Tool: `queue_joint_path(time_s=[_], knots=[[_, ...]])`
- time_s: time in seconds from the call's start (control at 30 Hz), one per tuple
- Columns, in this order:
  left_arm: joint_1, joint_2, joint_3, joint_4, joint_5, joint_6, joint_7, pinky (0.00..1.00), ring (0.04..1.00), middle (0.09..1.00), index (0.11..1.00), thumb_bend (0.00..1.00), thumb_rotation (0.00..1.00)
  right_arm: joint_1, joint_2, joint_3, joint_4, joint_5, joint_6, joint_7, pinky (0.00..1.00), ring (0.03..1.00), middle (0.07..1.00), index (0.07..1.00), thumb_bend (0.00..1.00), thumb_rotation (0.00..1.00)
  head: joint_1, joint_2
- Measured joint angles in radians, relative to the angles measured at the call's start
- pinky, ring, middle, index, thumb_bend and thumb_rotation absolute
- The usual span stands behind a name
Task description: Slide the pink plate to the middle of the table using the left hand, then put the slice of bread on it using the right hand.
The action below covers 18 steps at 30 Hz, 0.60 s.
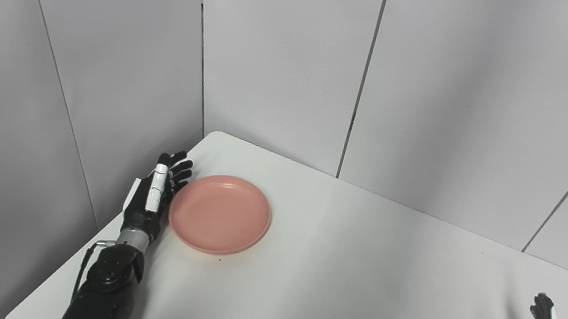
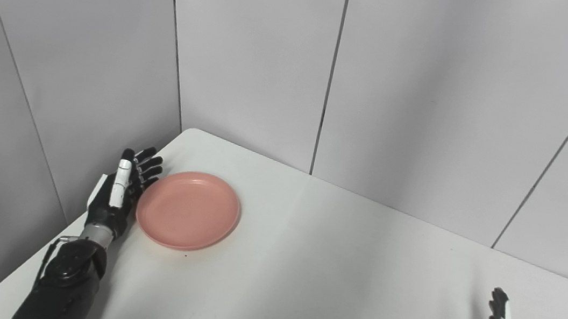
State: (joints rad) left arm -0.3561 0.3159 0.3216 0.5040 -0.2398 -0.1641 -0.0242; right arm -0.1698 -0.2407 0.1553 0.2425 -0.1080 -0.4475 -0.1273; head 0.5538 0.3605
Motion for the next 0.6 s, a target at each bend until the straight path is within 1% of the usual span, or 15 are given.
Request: queue_joint_path(time_s=[0.13, 0.3, 0.43, 0.47, 0.53, 0.6], knots=[[-0.004, 0.0, -0.017, 0.006, 0.0, 0.0, -0.01, 0.92, 0.879, 0.849, 0.826, 0.88, 1.0, 0.0, 0.0, 0.0, 0.0, 0.002, 0.0, 0.0, 1.0, 1.0, 0.999, 0.988, 0.63, 1.0, -0.008, -0.009], [-0.01, 0.003, -0.034, 0.011, 0.002, 0.0, -0.011, 0.91, 0.874, 0.857, 0.833, 0.88, 1.0, 0.0, 0.0, -0.002, 0.002, 0.004, 0.0, 0.0, 1.0, 0.994, 0.993, 0.985, 0.63, 1.0, -0.009, -0.012], [-0.01, 0.003, -0.045, 0.011, 0.003, 0.0, -0.011, 0.9, 0.864, 0.844, 0.823, 0.86, 1.0, -0.001, 0.0, -0.002, 0.003, 0.003, 0.0, 0.0, 1.0, 0.995, 0.994, 0.986, 0.64, 1.0, -0.015, -0.018], [-0.01, 0.003, -0.048, 0.01, 0.003, 0.001, -0.012, 0.91, 0.875, 0.851, 0.826, 0.88, 1.0, -0.001, 0.0, -0.002, 0.003, 0.003, 0.0, 0.0, 1.0, 0.997, 0.995, 0.987, 0.64, 1.0, -0.02, -0.018], [-0.01, 0.003, -0.061, 0.005, 0.002, 0.006, -0.018, 0.91, 0.873, 0.85, 0.825, 0.88, 1.0, 0.0, 0.0, -0.003, 0.003, 0.002, 0.0, 0.0, 1.0, 0.998, 0.996, 0.987, 0.64, 1.0, -0.02, -0.018], [-0.01, 0.002, -0.075, -0.001, 0.002, 0.01, -0.03, 0.89, 0.856, 0.841, 0.819, 0.86, 1.0, 0.0, 0.0, -0.003, 0.004, 0.002, 0.0, 0.0, 1.0, 0.995, 0.993, 0.984, 0.65, 1.0, -0.028, -0.021]])
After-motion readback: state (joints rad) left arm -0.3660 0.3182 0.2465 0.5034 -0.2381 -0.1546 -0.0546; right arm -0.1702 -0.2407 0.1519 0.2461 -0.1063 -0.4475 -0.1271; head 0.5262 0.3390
